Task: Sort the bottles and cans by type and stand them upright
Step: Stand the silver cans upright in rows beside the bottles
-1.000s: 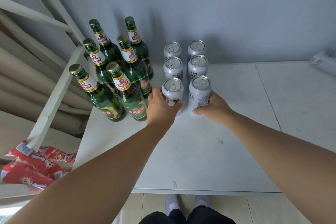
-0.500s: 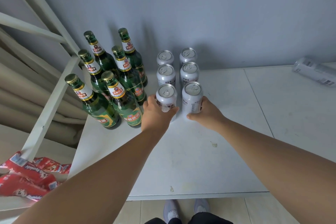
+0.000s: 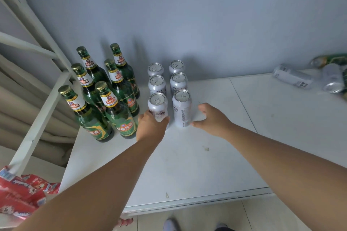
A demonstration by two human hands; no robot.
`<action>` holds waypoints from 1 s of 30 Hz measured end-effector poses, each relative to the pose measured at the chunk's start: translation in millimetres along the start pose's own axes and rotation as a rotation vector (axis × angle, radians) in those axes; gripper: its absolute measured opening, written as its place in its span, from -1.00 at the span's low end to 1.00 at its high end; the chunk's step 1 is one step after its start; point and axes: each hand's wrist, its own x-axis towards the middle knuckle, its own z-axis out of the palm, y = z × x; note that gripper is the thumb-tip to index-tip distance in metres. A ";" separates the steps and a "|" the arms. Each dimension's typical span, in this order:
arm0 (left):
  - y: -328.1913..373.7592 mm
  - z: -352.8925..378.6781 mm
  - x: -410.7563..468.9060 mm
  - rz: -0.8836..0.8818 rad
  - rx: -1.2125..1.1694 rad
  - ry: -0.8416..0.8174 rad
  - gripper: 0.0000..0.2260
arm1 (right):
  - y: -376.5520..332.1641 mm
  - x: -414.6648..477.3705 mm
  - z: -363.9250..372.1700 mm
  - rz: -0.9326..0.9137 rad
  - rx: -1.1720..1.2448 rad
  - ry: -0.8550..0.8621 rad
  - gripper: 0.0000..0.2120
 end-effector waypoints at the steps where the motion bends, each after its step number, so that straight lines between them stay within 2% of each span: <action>1: 1.0 3.0 -3.8 -0.018 0.013 -0.008 -0.46 | 4.8 -2.3 -5.7 -0.007 -0.008 0.001 -0.25; 9: 18.8 39.9 -45.0 -0.105 0.119 0.033 -0.26 | 63.6 -15.6 -60.7 -0.039 -0.010 -0.008 -0.22; 13: 45.0 66.5 -75.4 -0.126 0.171 0.025 -0.30 | 101.6 -25.2 -97.4 -0.067 -0.038 -0.034 -0.21; 20: 108.2 113.4 -111.5 0.032 0.222 -0.002 -0.32 | 158.1 -42.1 -153.3 -0.054 -0.049 -0.012 -0.21; 30: 173.4 137.8 -105.7 0.323 0.242 -0.125 -0.32 | 184.5 -45.2 -198.9 -0.007 -0.055 0.089 -0.24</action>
